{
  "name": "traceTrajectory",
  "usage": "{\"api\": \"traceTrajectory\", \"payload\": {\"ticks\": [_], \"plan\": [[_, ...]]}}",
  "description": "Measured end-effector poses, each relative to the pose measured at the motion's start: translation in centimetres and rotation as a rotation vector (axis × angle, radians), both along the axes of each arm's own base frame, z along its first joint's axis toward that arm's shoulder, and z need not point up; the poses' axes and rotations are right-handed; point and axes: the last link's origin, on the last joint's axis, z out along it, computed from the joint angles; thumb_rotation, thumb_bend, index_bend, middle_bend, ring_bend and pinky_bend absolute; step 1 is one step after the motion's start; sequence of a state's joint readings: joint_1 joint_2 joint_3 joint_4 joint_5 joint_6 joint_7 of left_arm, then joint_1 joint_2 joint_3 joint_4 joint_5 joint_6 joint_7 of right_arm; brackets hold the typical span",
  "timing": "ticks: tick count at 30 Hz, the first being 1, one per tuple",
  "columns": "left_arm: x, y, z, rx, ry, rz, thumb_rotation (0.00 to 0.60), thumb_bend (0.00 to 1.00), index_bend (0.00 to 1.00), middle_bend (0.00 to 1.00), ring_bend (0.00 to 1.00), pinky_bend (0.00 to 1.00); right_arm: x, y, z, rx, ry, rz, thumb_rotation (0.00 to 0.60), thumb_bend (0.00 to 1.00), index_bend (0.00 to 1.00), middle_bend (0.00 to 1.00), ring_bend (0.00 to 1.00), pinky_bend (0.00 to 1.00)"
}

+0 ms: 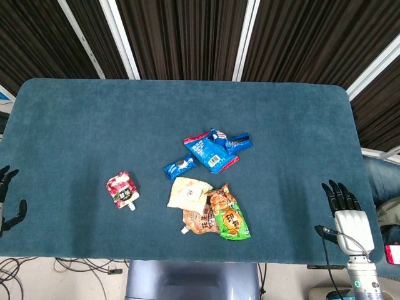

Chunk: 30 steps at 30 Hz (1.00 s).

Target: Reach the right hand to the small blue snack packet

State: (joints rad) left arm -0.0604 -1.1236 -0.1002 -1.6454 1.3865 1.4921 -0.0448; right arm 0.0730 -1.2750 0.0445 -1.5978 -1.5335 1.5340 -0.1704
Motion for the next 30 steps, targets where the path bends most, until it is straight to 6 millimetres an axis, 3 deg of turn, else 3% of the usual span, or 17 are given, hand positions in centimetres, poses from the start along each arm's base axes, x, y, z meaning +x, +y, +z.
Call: {"api": "traceTrajectory", "payload": {"ticks": [30], "plan": [[0.16,-0.28,-0.04,0.006,-0.018,0.001,0.600,0.47,0.12,0.04,0.12,0.07,-0.91,-0.19,0.48,0.044,-0.114,-0.051,0.600,0.11,0.07,0.07,0.04,0.17]]}}
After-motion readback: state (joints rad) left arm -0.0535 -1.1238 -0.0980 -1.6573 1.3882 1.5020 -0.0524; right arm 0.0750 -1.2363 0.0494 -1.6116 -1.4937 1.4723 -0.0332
